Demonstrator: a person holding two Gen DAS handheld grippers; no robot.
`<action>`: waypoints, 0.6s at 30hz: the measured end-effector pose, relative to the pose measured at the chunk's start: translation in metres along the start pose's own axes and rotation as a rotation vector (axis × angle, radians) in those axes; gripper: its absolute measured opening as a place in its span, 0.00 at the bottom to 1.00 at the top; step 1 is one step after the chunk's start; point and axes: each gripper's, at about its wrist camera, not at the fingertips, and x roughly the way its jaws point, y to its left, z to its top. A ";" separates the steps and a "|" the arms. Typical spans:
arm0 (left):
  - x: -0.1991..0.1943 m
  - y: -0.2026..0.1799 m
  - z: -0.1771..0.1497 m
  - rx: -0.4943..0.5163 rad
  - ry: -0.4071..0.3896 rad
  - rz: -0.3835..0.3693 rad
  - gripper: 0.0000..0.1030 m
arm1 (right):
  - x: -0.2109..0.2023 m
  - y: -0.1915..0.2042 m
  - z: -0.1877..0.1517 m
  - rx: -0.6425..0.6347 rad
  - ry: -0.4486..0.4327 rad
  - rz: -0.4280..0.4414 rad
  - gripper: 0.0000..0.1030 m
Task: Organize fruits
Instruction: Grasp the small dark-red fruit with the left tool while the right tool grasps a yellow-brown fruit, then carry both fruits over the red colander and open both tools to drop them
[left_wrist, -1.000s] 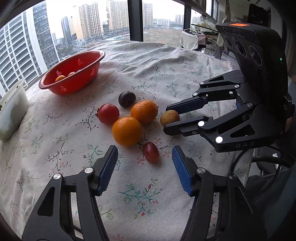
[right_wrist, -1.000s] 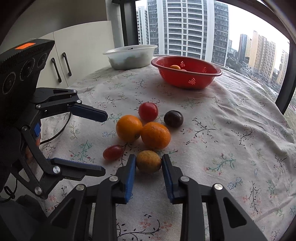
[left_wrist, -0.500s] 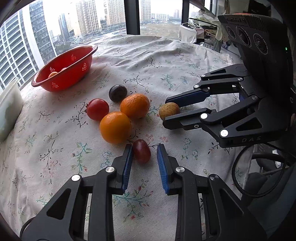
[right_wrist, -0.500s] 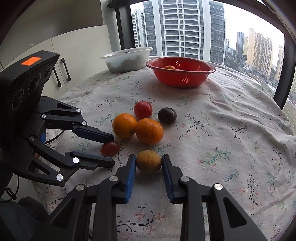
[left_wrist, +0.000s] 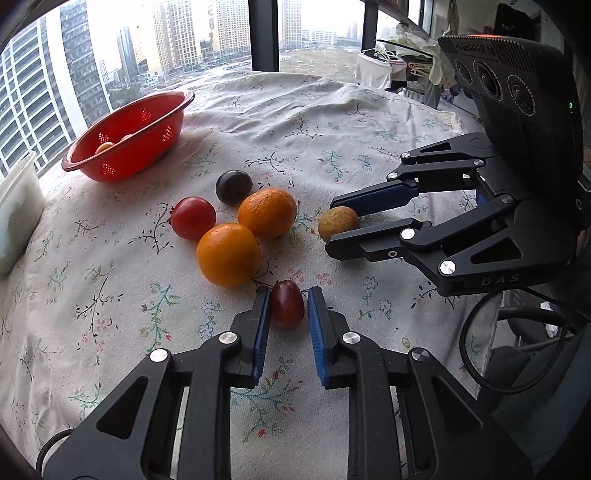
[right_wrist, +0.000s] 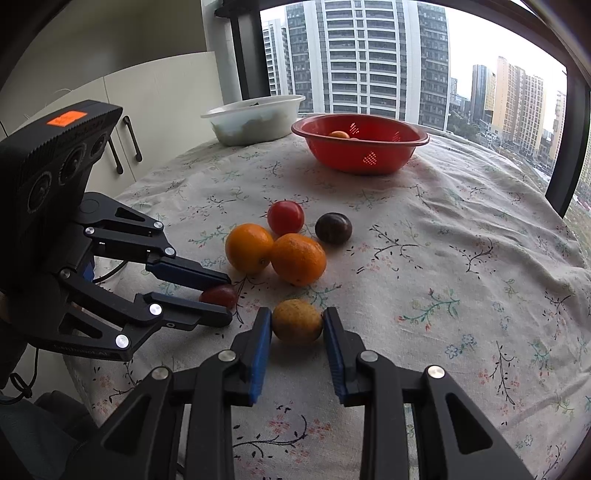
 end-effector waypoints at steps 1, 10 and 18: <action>-0.001 0.000 0.000 -0.002 -0.002 -0.001 0.19 | 0.000 0.000 0.000 0.000 0.001 0.000 0.30; 0.000 0.002 -0.001 -0.001 0.004 -0.006 0.17 | 0.000 0.001 0.000 -0.007 0.006 -0.002 0.30; -0.001 -0.001 -0.001 0.010 -0.002 0.004 0.16 | 0.000 0.001 0.000 -0.006 0.006 -0.001 0.30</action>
